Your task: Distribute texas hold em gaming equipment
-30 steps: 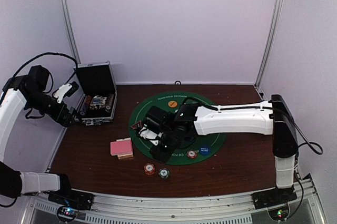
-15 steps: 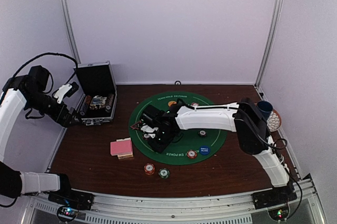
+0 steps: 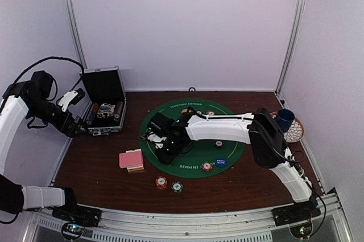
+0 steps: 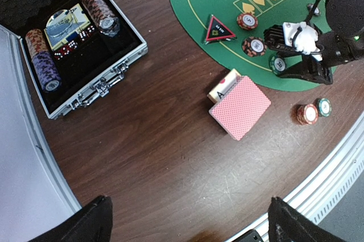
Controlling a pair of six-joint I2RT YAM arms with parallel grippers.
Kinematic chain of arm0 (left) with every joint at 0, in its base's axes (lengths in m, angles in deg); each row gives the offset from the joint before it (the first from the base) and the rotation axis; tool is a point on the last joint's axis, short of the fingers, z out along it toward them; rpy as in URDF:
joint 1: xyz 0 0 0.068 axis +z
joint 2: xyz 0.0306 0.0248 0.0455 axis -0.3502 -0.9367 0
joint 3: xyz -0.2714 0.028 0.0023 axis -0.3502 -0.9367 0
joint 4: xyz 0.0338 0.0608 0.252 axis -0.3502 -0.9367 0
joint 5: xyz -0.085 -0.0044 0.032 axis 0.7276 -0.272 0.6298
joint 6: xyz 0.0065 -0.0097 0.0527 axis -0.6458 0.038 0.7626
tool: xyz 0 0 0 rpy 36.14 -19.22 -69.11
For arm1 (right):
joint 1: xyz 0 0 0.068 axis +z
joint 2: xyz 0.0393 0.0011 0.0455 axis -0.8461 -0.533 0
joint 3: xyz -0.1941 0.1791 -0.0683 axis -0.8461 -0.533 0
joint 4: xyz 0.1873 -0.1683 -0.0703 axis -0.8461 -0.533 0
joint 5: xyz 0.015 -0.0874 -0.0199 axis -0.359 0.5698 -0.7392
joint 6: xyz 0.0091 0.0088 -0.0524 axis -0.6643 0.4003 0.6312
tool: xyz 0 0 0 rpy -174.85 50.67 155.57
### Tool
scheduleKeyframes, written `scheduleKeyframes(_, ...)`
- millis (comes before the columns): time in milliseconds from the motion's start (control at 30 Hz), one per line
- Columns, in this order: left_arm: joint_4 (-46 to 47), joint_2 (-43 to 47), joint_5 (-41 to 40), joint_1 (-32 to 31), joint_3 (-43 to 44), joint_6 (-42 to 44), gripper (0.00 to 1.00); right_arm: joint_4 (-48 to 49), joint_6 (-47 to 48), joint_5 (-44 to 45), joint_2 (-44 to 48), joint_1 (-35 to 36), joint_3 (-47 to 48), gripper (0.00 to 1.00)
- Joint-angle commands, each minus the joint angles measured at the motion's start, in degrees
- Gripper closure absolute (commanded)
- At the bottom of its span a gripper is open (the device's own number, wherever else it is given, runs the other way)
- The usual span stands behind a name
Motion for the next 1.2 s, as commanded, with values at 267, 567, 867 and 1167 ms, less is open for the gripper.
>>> scheduleKeyframes(267, -0.16, 0.05, 0.98, 0.32, 1.67, 0.94, 0.02, 1.04, -0.69, 1.64, 5.45, 0.09, -3.88, 0.28)
scheduleKeyframes(567, -0.17, 0.21, 1.69, 0.32, 1.29, 1.37, 0.02, 4.2, -0.44, -2.0, 19.6, 2.48, -20.73, 0.28)
scheduleKeyframes(867, -0.7, 0.32, 2.22, 0.41, 1.67, 1.29, 0.02, 5.51, -0.54, -3.98, 23.29, 8.13, -30.31, 0.2)
scheduleKeyframes(1167, -1.5, 0.34, 1.91, 0.34, 2.6, 1.39, 0.02, 5.5, 0.21, -4.15, 19.53, 9.52, -28.64, 0.23)
